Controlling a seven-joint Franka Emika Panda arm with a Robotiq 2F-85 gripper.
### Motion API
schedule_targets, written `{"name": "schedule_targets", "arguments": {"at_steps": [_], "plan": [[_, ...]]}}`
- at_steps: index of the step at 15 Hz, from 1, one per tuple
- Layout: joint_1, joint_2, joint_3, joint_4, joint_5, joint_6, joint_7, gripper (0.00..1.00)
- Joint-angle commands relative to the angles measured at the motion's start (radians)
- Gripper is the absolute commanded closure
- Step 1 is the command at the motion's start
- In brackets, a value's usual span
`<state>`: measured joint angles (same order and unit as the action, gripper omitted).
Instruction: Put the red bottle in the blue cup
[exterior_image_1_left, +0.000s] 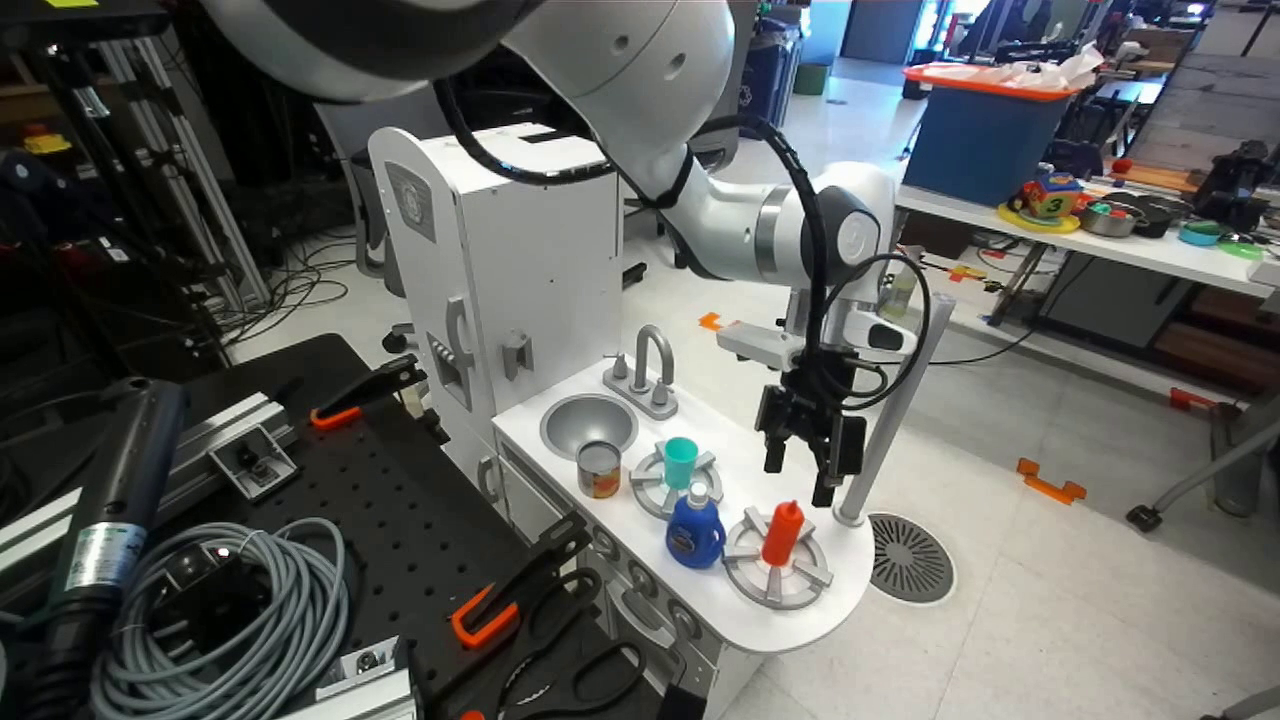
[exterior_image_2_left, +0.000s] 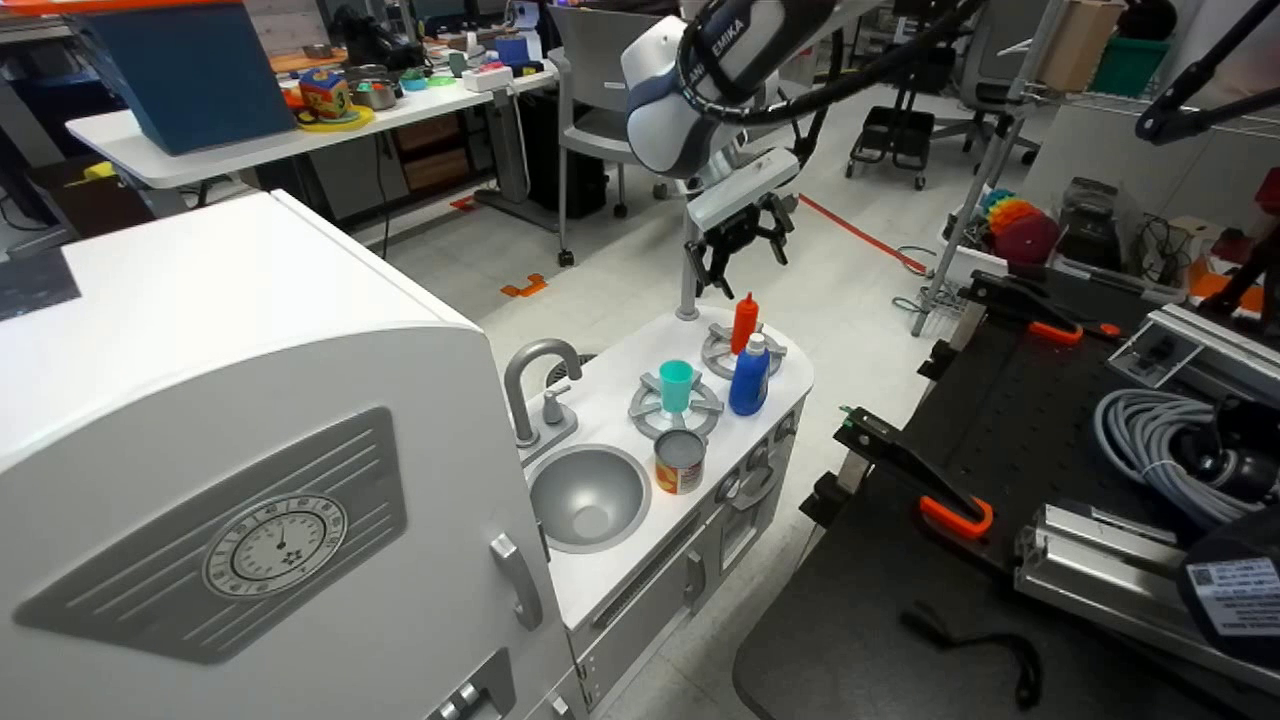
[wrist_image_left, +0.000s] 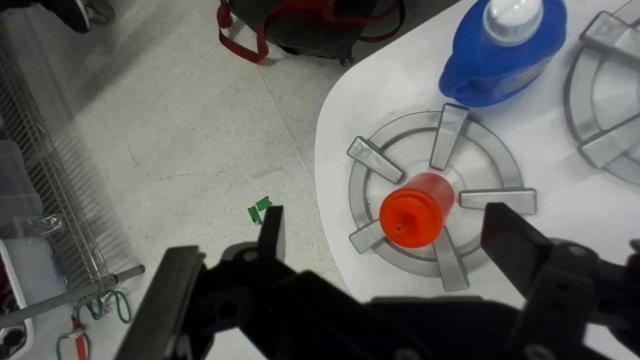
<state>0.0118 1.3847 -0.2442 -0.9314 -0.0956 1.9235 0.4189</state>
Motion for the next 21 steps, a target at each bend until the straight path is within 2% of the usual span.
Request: {"name": "schedule_targets", "arguments": {"at_steps": [1,3,4,8,12,15,21], "plan": [[-0.015,0.149,-0.023,0.225,-0.006,-0.105,0.032,0.0],[-0.021,0.192,-0.02,0.281,0.004,-0.113,0.05,0.0],[-0.018,0.115,0.011,0.155,-0.02,-0.056,0.067,0.0],[-0.021,0.119,0.035,0.159,-0.005,-0.015,0.096,0.0],[-0.038,0.116,0.076,0.148,0.035,0.116,0.144,0.0],[-0.051,0.116,0.068,0.12,0.042,0.192,0.196,0.0],[-0.07,0.116,0.066,0.093,0.045,0.187,0.244,0.0]]}}
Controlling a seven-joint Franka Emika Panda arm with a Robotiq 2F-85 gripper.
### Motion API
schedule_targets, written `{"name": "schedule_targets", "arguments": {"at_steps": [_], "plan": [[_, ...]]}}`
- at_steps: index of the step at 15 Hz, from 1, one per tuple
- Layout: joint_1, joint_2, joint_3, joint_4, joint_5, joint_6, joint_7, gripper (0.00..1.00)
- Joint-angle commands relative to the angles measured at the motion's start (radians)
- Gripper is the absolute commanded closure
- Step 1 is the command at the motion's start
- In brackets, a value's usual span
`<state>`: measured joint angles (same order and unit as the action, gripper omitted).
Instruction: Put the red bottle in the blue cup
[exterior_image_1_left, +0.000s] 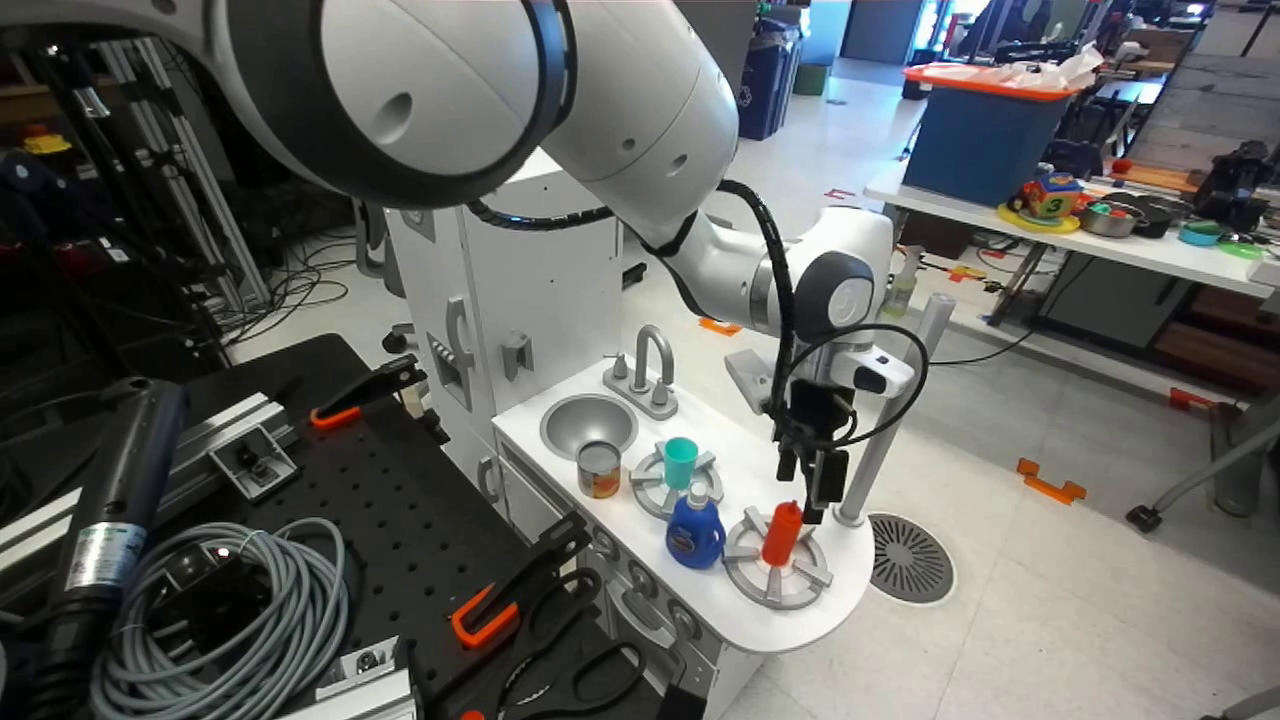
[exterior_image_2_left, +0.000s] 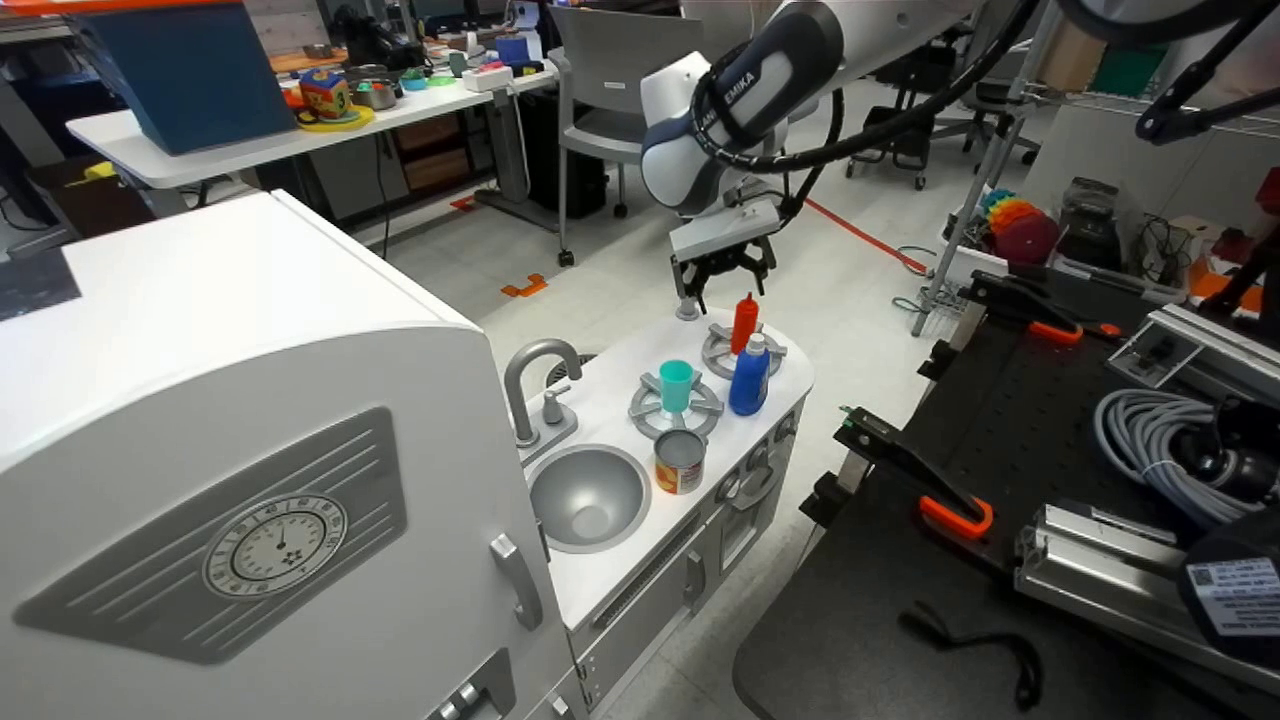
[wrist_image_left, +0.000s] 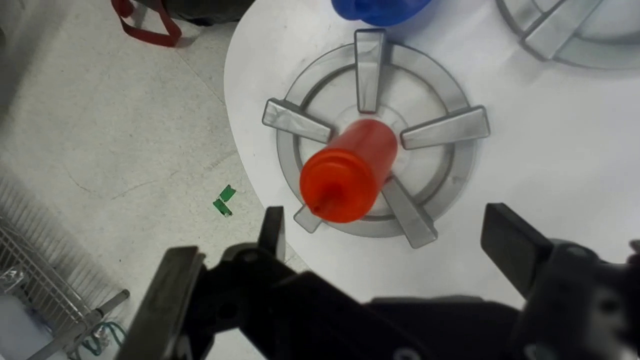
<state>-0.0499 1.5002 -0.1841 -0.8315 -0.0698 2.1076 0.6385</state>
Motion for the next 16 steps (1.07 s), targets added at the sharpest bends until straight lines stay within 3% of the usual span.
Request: {"name": "schedule_targets", "arguments": {"at_steps": [1,7,8,10,16], "plan": [[-0.009,0.0,0.007,-0.01,0.02,0.001,0.028,0.0],[-0.006,0.0,0.006,-0.024,0.018,0.004,0.057,0.0],[-0.007,0.0,0.005,-0.027,0.019,-0.003,0.064,0.25],[-0.006,0.0,0.004,-0.033,0.019,-0.015,0.075,0.32],[-0.006,0.0,0.006,-0.032,0.025,-0.032,0.097,0.8]]}}
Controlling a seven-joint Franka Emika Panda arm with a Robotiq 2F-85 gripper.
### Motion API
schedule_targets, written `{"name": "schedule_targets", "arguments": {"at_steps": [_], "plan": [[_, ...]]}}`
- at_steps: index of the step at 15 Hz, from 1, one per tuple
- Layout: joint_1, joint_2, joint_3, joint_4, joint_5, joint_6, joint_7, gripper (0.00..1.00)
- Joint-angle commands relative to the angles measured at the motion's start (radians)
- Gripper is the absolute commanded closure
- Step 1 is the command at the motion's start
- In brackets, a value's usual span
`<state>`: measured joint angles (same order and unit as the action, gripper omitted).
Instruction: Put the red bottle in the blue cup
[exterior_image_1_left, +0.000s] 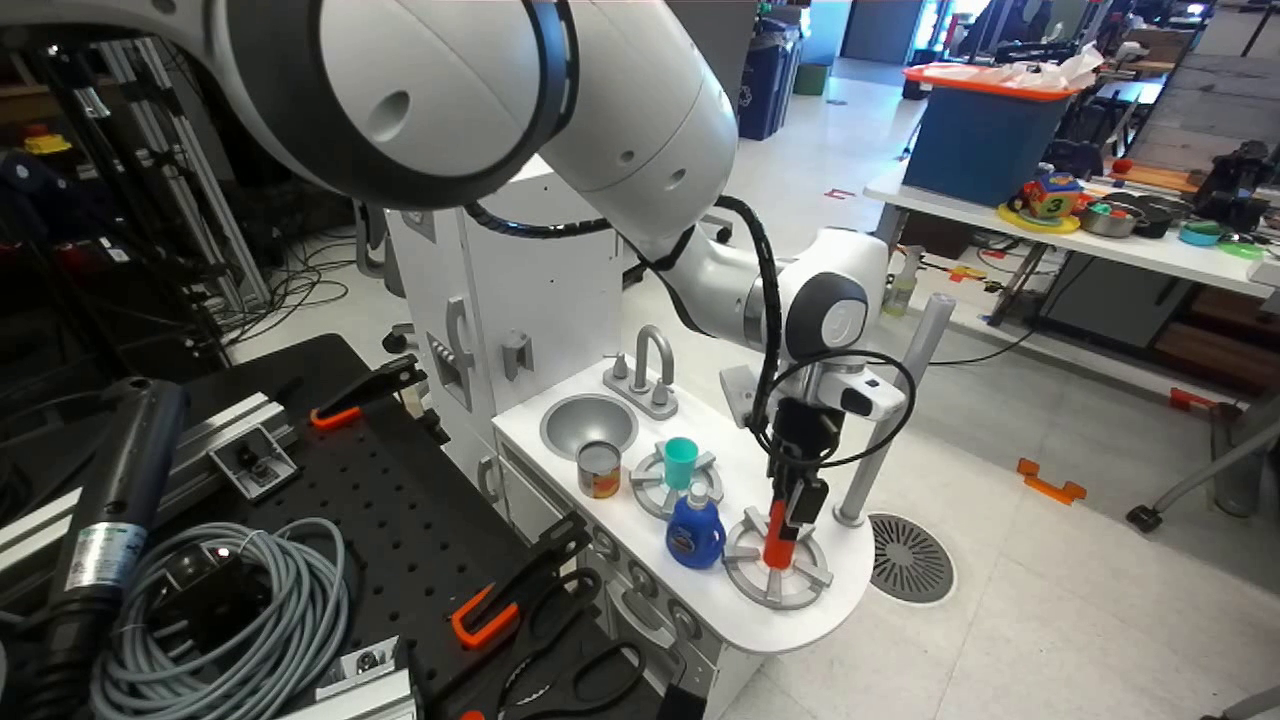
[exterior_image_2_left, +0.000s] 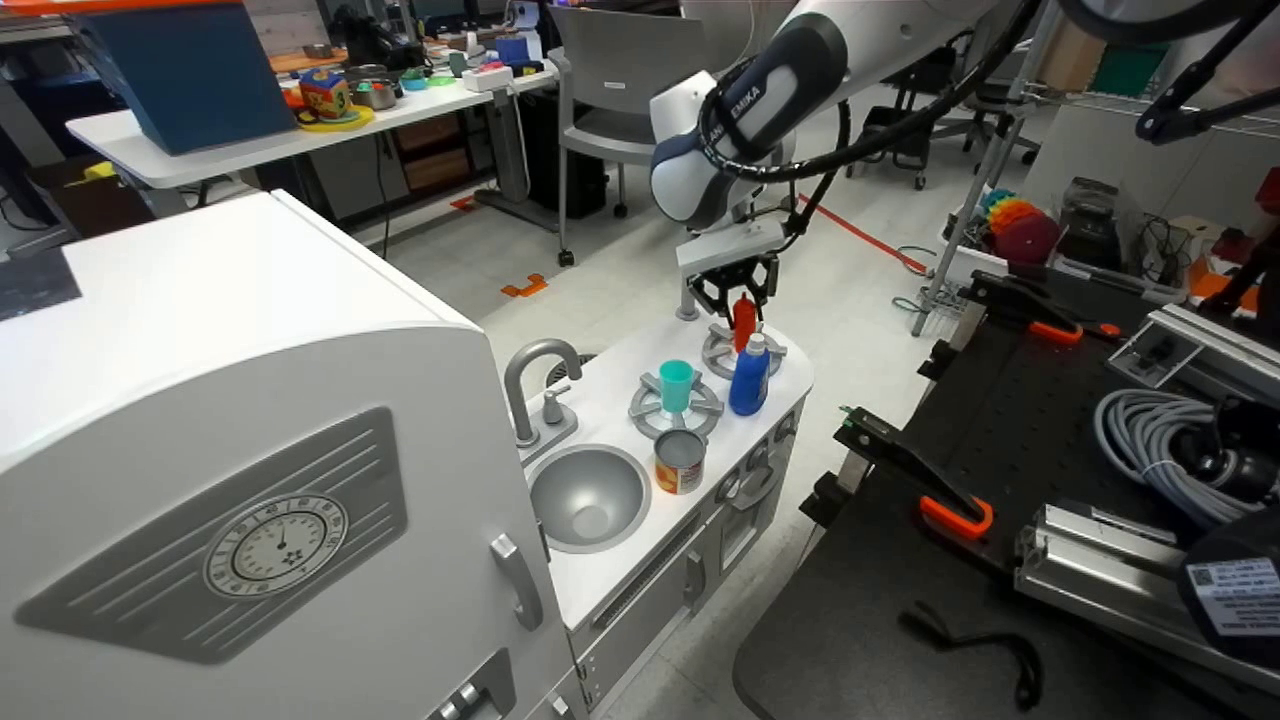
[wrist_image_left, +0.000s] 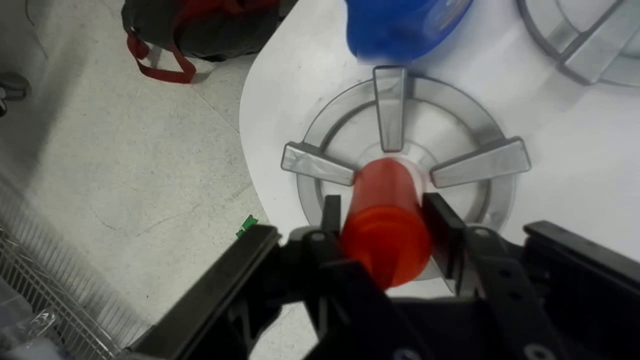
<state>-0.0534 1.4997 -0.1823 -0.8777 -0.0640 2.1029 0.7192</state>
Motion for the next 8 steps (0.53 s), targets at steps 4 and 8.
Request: {"name": "schedule_targets", "arguments": {"at_steps": [4,8], "plan": [[0.008,-0.002,0.042,0.069,0.065,-0.06,0.008,0.86],[0.046,-0.074,0.112,0.046,0.091,-0.037,-0.025,0.88]]}}
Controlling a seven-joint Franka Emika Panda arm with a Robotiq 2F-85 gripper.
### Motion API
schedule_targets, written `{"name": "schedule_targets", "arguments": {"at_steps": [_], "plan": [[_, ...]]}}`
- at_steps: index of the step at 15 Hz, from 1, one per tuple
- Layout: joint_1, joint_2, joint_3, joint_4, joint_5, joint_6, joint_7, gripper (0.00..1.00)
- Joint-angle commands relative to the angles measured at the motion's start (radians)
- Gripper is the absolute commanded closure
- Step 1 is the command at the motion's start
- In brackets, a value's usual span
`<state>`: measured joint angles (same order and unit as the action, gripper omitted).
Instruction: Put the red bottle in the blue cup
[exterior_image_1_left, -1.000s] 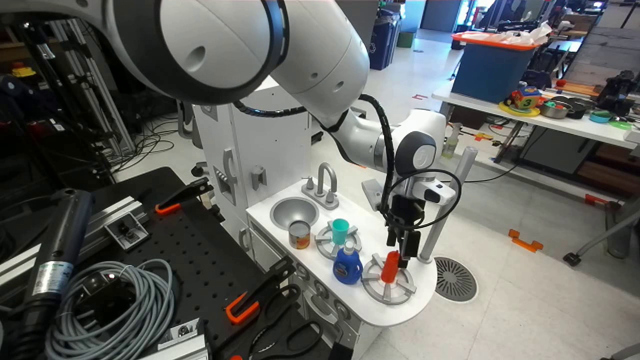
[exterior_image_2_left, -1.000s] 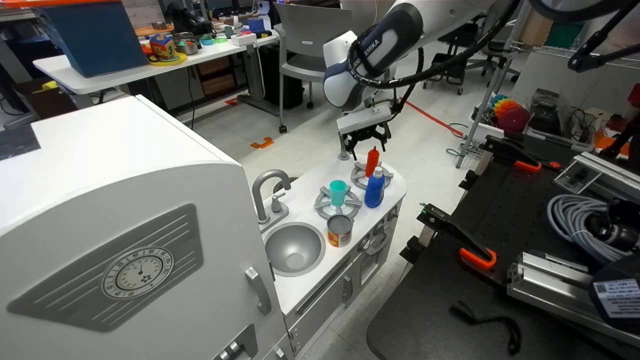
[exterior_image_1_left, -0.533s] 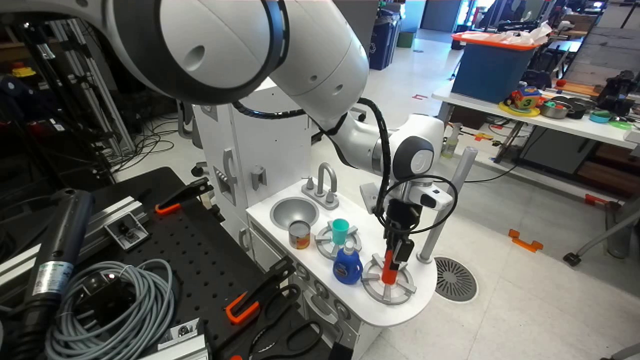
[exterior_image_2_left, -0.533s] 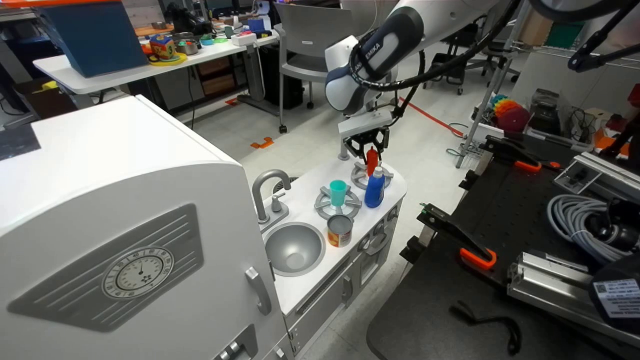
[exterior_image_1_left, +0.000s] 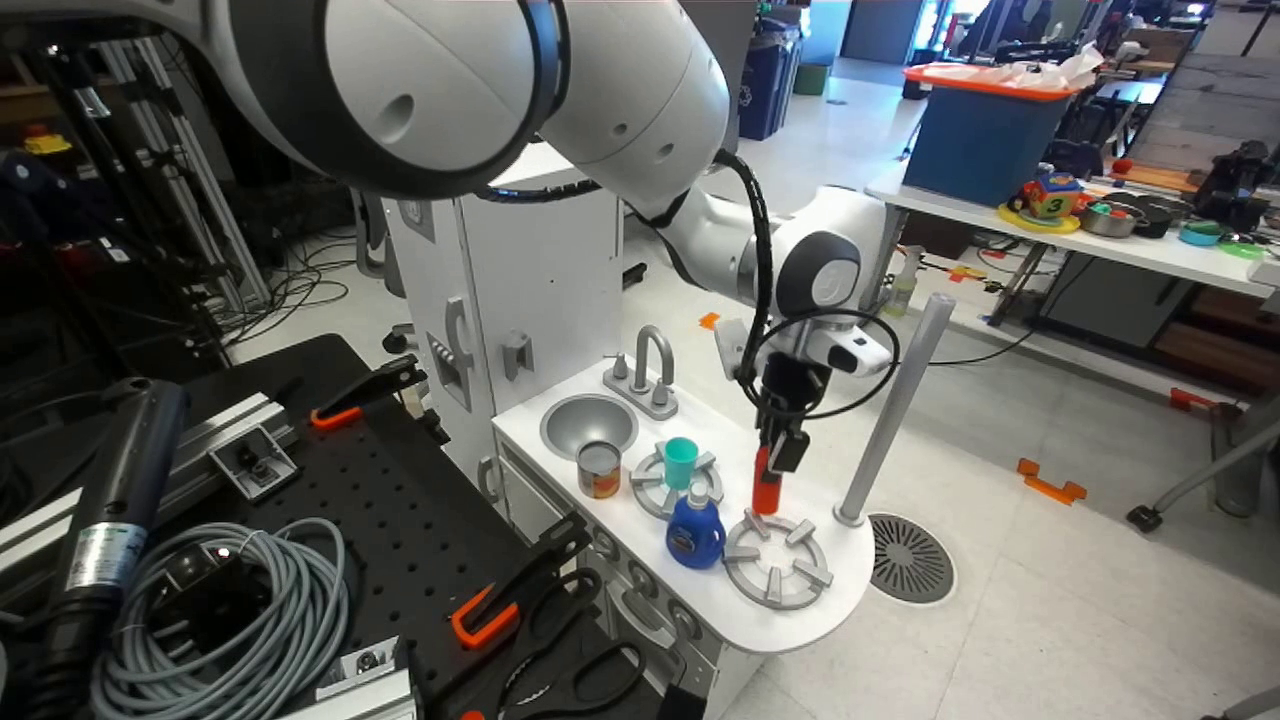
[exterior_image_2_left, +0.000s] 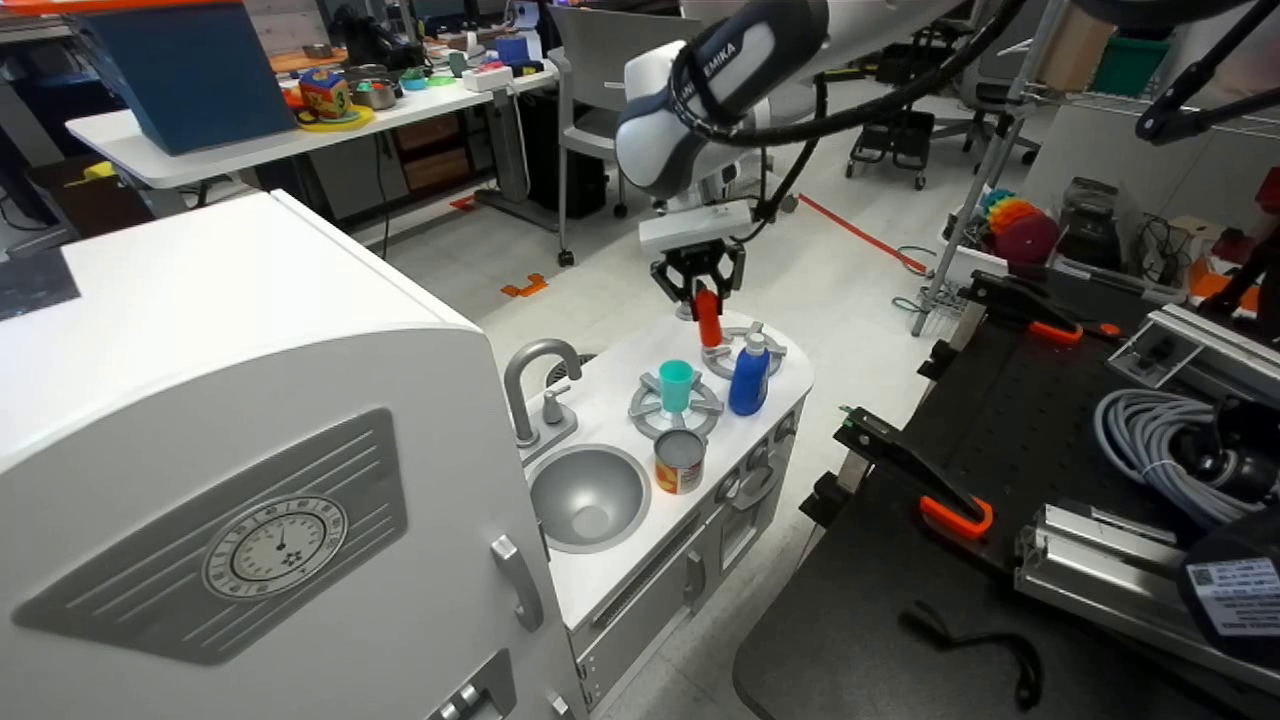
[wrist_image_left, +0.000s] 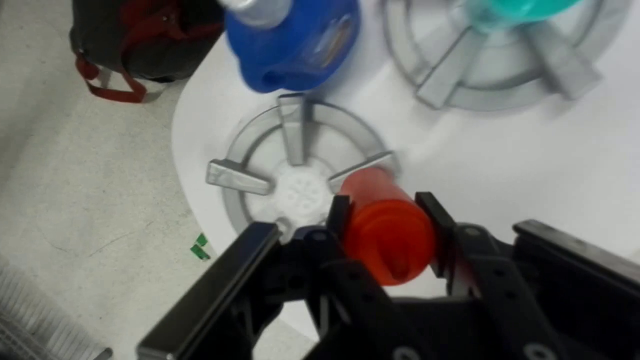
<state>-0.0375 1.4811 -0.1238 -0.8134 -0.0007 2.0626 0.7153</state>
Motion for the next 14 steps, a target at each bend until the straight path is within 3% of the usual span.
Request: {"name": "schedule_targets", "arguments": {"at_steps": [1,8,14], "plan": [[0.042,-0.082,0.073,-0.047,0.03,0.022,-0.034,0.88],[0.074,-0.164,0.154,-0.161,0.044,0.06,-0.066,0.88],[0.071,-0.309,0.157,-0.442,0.033,0.194,-0.121,0.88]]}}
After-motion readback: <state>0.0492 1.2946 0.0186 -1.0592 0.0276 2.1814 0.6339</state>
